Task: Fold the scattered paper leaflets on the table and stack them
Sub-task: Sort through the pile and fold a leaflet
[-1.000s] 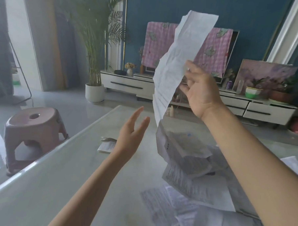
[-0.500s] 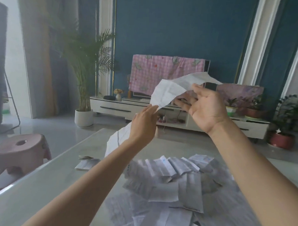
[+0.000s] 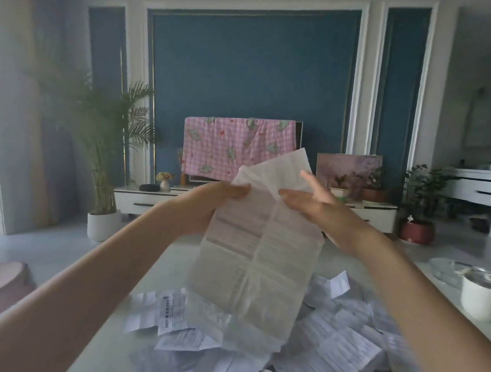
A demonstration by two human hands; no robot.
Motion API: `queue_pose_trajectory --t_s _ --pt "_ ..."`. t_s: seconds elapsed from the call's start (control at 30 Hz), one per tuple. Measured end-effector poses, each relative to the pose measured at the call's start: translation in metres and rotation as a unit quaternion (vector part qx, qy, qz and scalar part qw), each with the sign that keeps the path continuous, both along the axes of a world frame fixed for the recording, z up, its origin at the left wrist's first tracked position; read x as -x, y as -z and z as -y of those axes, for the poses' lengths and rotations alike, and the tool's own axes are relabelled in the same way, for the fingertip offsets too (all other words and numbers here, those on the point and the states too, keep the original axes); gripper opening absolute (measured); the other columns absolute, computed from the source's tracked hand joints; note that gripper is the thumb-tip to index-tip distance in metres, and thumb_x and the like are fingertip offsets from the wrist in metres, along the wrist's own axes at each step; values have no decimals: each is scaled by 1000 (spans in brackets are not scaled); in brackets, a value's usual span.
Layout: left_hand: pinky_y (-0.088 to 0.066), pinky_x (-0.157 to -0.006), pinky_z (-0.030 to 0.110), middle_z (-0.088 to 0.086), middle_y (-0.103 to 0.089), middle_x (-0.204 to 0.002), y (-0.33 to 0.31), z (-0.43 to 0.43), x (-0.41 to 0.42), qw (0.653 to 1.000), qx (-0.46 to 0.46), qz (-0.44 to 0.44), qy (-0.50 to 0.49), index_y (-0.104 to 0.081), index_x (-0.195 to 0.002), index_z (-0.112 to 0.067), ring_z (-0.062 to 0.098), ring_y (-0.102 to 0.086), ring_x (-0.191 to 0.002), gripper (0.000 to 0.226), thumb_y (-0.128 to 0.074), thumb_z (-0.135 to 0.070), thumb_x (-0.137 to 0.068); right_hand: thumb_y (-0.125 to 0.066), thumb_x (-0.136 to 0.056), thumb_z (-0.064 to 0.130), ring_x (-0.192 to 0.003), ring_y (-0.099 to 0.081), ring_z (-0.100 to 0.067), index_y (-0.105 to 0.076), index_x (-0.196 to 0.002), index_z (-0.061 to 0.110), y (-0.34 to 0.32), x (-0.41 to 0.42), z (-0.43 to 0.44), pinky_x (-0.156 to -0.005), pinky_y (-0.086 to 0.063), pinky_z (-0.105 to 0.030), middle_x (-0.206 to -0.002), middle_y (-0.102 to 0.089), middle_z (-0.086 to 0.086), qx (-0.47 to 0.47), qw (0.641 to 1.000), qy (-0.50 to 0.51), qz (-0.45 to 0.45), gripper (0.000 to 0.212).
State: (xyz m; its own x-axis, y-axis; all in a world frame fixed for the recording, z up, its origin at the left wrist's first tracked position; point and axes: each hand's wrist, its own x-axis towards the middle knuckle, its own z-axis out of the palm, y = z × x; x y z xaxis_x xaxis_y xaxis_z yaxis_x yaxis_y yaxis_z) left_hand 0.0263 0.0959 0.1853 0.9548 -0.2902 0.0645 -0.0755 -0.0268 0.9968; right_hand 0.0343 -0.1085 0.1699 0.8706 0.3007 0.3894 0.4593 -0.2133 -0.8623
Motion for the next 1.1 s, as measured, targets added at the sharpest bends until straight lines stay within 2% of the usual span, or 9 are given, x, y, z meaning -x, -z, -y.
queue_pose_trajectory --t_s 0.1,0.2,0.5,0.6,0.67,0.73,0.8,1.0,1.1 --pt "-51 -79 39 11 -73 -81 0 -3 2 999 33 -20 -19 -62 -97 -6 23 -71 -70 25 -48 -27 -93 -59 -71 53 -110 -53 4 -22 -143 37 5 15 2 -81 -44 -15 -122 -56 19 51 998 -26 16 84" --pt "-50 -86 42 14 -72 -86 6 -7 0 998 43 -38 -19 -62 -99 -5 26 -69 -75 27 -49 -28 -92 -69 -64 47 -110 -48 10 -40 -133 37 7 19 3 -72 -45 -4 -120 -53 20 96 994 -35 45 75" --pt "-50 -76 37 12 -69 -74 19 -5 -1 997 43 -54 -21 -61 -86 -6 24 -66 -69 40 -46 -42 -92 -75 -76 30 -90 -58 -3 -58 -112 22 9 15 -15 -68 -42 -8 -102 -61 13 308 935 39 174 41" --pt "-54 -68 32 11 -71 -77 20 -11 -1 997 57 -30 -40 -67 -82 -7 23 -68 -67 55 -38 -52 -92 -66 -86 22 -84 -60 -9 -66 -93 12 3 10 -11 -68 -45 -21 -93 -68 -1 283 943 39 169 13" --pt "-53 -60 26 3 -69 -76 23 -20 -4 987 -15 70 -147 -64 -85 -12 16 -65 -68 51 -42 -58 -90 -63 -88 22 -80 -62 -8 -67 -89 9 -4 6 -4 -73 -50 -28 -92 -70 -4 278 951 16 133 13" --pt "-49 -77 26 -7 -64 -96 30 -32 -6 960 -92 191 -183 -58 -98 -23 9 -60 -88 53 -50 -70 -75 -63 -88 20 -77 -64 -4 -68 -90 12 -10 3 3 -74 -52 -23 -92 -71 -1 268 958 -19 100 10" --pt "-44 -83 18 -23 -59 -108 36 -38 1 957 -138 233 -105 -53 -111 -32 -5 -56 -101 80 -56 -85 -51 -66 -85 17 -79 -66 -7 -68 -91 10 -15 0 7 -76 -53 -22 -93 -71 -4 245 966 -46 64 10" --pt "-54 -81 25 -5 -72 -103 43 -35 3 975 -129 164 79 -65 -103 -23 15 -67 -99 87 -69 -80 -38 -67 -80 13 -87 -69 -22 -65 -107 3 -27 -10 13 -77 -57 -28 -103 -71 -10 153 983 -93 -27 29" --pt "-57 -80 30 2 -73 -98 52 -34 6 983 -99 96 124 -72 -92 -19 19 -69 -94 48 -80 -48 -54 -67 -73 13 -85 -68 -21 -65 -104 3 -27 -11 17 -76 -57 -29 -100 -71 -9 56 988 -124 -80 33"
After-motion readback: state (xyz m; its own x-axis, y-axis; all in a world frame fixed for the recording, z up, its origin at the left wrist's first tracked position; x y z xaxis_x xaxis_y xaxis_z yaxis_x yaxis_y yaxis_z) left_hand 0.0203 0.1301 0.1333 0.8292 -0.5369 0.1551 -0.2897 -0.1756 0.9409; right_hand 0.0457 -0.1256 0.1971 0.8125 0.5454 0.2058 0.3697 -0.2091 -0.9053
